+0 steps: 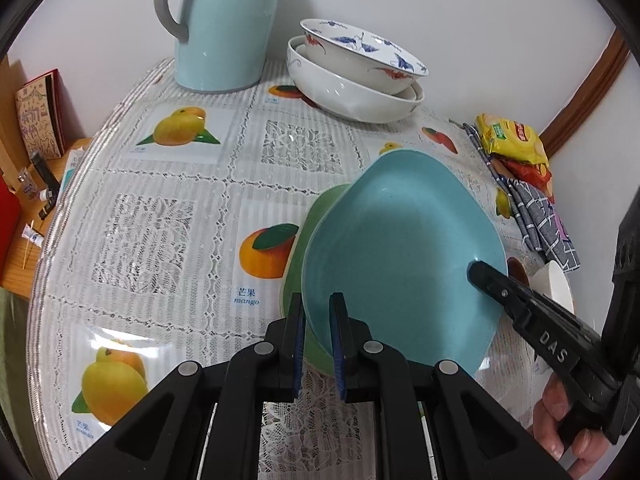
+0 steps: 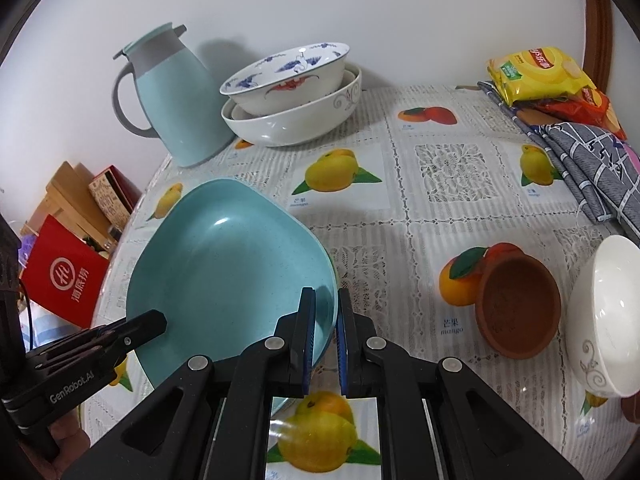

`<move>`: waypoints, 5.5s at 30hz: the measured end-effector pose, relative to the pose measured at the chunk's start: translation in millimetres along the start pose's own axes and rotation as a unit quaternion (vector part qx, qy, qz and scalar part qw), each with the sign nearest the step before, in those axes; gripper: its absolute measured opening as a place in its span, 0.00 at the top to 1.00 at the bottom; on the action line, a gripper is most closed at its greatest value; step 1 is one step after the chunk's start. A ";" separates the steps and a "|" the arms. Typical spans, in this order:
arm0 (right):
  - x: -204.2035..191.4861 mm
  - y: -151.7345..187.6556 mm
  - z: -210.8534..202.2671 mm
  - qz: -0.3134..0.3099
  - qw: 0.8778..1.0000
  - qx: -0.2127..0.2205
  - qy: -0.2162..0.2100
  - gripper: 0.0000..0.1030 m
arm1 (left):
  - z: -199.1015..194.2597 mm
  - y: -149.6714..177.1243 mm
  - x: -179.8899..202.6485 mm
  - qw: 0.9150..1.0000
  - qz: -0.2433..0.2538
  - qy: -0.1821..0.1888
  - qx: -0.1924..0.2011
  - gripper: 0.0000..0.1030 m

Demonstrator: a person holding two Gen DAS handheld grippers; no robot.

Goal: Organize plates and bowls
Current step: 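Lower the blue plate onto the green plate and open the left gripper, then move both grippers toward the small brown clay bowls beside the white bowl, then close the left gripper on a brown clay bowl rim while the right gripper grips another brown bowl, then lower the right gripper's brown bowl into the white bowl while the left gripper holds its brown bowl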

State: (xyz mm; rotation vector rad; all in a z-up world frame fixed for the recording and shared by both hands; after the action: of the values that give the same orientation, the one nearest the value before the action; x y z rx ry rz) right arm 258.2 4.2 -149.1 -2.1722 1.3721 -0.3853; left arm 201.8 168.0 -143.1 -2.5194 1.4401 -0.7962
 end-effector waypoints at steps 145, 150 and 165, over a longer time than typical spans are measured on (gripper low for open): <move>243.7 165.8 -115.6 0.134 0.979 0.043 0.147 0.91 | 88.1 61.5 204.3 0.990 0.121 0.071 -0.001 0.90; 240.8 160.9 -124.0 0.131 0.977 0.048 0.160 0.91 | 84.3 59.2 200.0 0.991 0.116 0.069 0.001 0.90; 230.6 132.8 -167.0 0.122 0.974 0.088 0.170 0.91 | 78.2 52.3 190.4 0.993 0.093 0.071 0.002 0.90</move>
State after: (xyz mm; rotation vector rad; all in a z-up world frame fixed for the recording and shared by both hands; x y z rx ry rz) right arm 177.3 -295.3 -99.6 -1.8240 1.6954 -0.7781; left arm 278.3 -29.6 -156.8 -2.3218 1.6867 -0.9587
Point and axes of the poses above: each gripper's, at about its wrist camera, not at the fingertips, and z roughly the way its jaws point, x to its right, y to its underside, the point moved 1 cm from there along z, roughly the way its jaws point, and after that the axes turned 13 degrees about -z, right-handed, at the moved point
